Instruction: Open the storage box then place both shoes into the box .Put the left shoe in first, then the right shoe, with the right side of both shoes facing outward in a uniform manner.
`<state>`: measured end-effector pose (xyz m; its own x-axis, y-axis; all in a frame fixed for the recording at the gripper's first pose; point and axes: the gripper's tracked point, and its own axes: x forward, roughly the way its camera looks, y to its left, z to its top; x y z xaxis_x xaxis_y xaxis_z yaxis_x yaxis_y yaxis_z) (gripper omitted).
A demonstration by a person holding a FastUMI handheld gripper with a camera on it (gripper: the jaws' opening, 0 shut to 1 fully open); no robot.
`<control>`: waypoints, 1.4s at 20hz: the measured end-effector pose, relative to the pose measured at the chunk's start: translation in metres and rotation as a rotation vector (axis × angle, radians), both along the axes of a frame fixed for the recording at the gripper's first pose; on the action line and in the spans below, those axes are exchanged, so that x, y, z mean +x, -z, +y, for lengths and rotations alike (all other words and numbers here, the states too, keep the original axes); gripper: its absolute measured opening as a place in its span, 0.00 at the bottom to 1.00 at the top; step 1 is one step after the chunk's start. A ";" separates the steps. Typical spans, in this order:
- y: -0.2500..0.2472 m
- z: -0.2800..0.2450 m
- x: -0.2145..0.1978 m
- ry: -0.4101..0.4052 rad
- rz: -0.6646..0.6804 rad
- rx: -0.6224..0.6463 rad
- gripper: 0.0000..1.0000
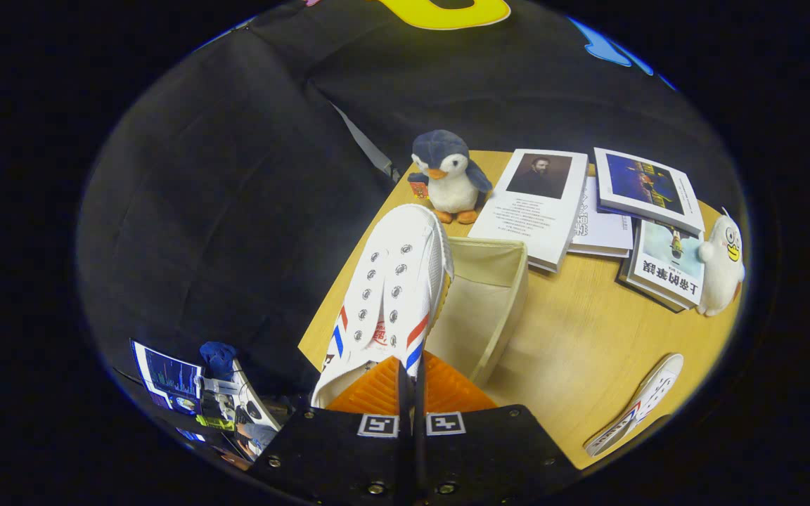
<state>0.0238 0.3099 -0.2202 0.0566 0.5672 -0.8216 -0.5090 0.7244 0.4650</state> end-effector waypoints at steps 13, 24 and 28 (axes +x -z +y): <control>0.051 0.038 -0.001 -0.086 0.037 -0.104 0.00; 0.051 0.051 0.005 -0.097 0.038 -0.020 0.38; 0.036 0.029 0.026 -0.045 -0.043 -0.026 0.84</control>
